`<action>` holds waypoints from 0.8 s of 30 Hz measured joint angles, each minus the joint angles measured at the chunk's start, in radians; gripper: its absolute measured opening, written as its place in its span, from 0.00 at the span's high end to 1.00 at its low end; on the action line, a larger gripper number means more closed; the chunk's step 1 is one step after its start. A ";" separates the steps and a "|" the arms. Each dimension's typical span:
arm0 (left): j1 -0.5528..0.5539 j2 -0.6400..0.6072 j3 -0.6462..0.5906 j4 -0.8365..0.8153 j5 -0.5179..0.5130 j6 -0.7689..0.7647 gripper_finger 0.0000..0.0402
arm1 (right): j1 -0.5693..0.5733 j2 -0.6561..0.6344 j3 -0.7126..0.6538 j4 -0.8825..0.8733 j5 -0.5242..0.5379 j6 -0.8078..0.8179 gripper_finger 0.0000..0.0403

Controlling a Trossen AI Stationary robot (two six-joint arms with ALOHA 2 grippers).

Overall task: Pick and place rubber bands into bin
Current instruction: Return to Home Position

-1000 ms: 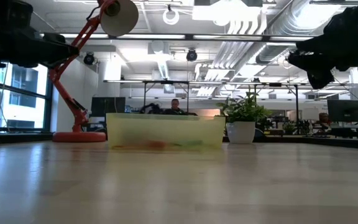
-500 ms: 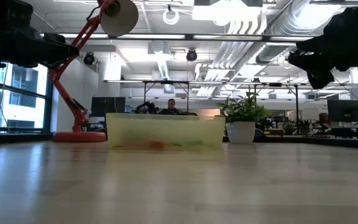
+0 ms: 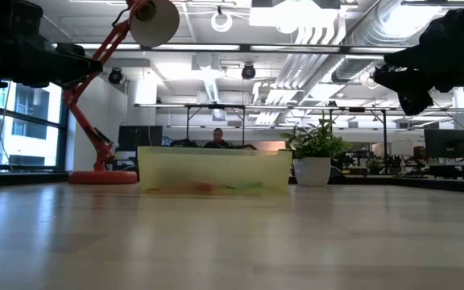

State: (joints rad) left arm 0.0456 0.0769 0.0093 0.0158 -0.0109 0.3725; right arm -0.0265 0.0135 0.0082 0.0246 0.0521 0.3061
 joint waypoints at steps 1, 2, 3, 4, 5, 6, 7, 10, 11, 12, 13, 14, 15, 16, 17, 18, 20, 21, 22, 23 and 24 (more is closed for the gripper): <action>0.000 0.000 0.000 0.000 0.000 0.000 0.68 | 0.000 0.000 0.000 0.000 0.000 0.000 0.52; 0.000 0.000 0.000 0.000 0.000 0.000 0.68 | 0.000 0.000 0.000 0.000 0.000 0.000 0.52; 0.000 0.000 0.000 0.000 0.000 0.000 0.68 | 0.000 0.000 0.000 0.000 0.000 0.000 0.52; 0.000 0.000 0.000 0.000 0.000 0.000 0.68 | 0.000 0.000 0.000 0.000 0.000 0.000 0.51; 0.000 0.000 0.000 0.000 0.000 0.000 0.68 | 0.000 0.000 0.000 0.000 0.000 0.000 0.51; 0.000 0.000 0.000 0.000 0.000 0.000 0.68 | 0.000 0.000 0.000 0.000 0.000 0.000 0.51; 0.000 0.000 0.000 0.000 0.000 0.000 0.68 | 0.000 0.000 0.000 0.000 0.000 0.000 0.51; 0.000 0.000 0.000 0.000 0.000 0.000 0.68 | 0.000 0.000 0.000 0.000 0.000 0.000 0.52; 0.000 0.000 0.000 0.000 0.000 0.000 0.68 | 0.000 0.000 0.000 0.000 0.000 0.000 0.52; 0.000 0.000 0.000 0.000 0.000 0.000 0.68 | 0.000 0.000 0.000 0.000 0.000 0.000 0.52; 0.000 0.000 0.000 0.000 0.000 0.000 0.68 | 0.000 0.000 0.000 0.000 0.000 0.000 0.52; 0.000 0.000 0.000 0.000 0.000 0.000 0.68 | 0.000 0.000 0.000 0.000 0.000 0.000 0.52; 0.000 0.000 0.000 0.000 0.000 0.000 0.68 | 0.000 0.000 0.000 0.000 0.000 0.000 0.52; 0.000 0.000 0.000 0.000 0.000 0.000 0.68 | 0.000 0.000 0.000 0.000 0.000 0.000 0.52; 0.000 0.000 0.000 0.000 0.000 0.000 0.68 | 0.000 0.000 0.000 0.000 0.000 0.000 0.51; 0.000 0.000 0.000 0.000 0.000 0.000 0.68 | 0.000 0.000 0.000 0.000 0.000 0.000 0.51; 0.000 0.000 0.000 0.000 0.000 0.000 0.68 | 0.000 0.000 0.000 0.000 0.000 0.000 0.51; 0.000 0.000 0.000 0.000 0.000 0.000 0.68 | 0.000 0.000 0.000 0.000 0.000 0.000 0.51; 0.000 0.000 0.000 0.000 0.000 0.000 0.68 | 0.000 0.000 0.000 0.000 0.000 0.000 0.52; 0.000 0.000 0.000 0.000 0.000 0.000 0.68 | 0.000 0.000 0.000 0.000 0.000 0.000 0.52; 0.000 0.000 0.000 0.000 0.000 0.000 0.68 | 0.000 0.000 0.000 0.000 0.000 0.000 0.52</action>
State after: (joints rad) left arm 0.0456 0.0769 0.0093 0.0158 -0.0109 0.3723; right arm -0.0268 0.0135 0.0078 0.0242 0.0522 0.3061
